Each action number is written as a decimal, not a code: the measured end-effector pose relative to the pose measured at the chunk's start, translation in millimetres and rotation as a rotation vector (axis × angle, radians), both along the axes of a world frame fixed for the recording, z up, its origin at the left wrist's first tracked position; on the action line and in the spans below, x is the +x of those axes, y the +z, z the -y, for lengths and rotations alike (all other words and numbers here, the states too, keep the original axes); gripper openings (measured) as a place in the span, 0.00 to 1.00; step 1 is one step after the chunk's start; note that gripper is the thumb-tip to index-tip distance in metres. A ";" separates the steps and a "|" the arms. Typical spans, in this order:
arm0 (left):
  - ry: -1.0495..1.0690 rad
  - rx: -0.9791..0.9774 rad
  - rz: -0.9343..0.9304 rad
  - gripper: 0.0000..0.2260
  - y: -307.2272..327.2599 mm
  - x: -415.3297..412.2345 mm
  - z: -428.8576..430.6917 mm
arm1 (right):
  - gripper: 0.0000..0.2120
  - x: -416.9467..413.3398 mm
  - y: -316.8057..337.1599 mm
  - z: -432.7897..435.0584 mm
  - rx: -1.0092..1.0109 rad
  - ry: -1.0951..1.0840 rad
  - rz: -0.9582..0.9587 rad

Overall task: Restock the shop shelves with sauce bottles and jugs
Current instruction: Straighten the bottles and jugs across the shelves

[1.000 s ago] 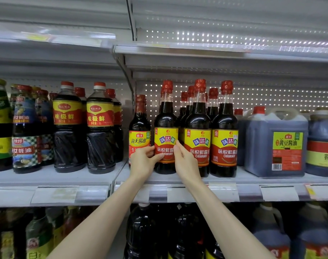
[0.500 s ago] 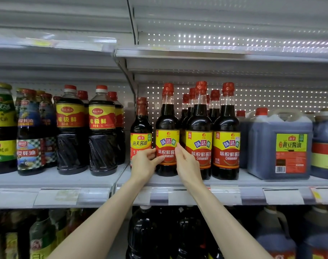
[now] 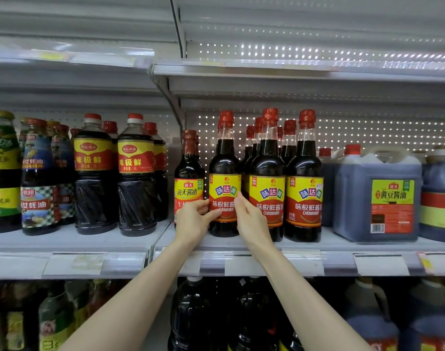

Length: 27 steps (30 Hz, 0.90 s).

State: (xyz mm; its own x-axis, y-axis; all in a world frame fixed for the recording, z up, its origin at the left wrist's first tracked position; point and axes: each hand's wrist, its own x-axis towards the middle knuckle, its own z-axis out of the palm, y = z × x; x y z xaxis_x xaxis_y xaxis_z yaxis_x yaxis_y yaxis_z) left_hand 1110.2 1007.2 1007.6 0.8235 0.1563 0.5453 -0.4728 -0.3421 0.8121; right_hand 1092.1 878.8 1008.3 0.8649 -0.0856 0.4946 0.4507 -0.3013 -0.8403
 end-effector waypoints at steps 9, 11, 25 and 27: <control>0.016 -0.004 0.009 0.23 0.9 -0.6 1.4 | 0.23 -0.1 1.2 0.1 -0.001 0.025 0.002; 0.019 -0.003 0.010 0.23 1.1 -0.9 1.7 | 0.23 -1.5 1.7 -0.1 -0.003 0.025 0.004; 0.135 0.043 0.095 0.16 9.7 -20.8 8.3 | 0.19 -24.8 2.0 24.1 0.266 0.033 0.023; 0.113 0.045 0.110 0.15 9.0 -27.0 17.1 | 0.16 -30.1 3.3 38.0 0.262 -0.016 0.073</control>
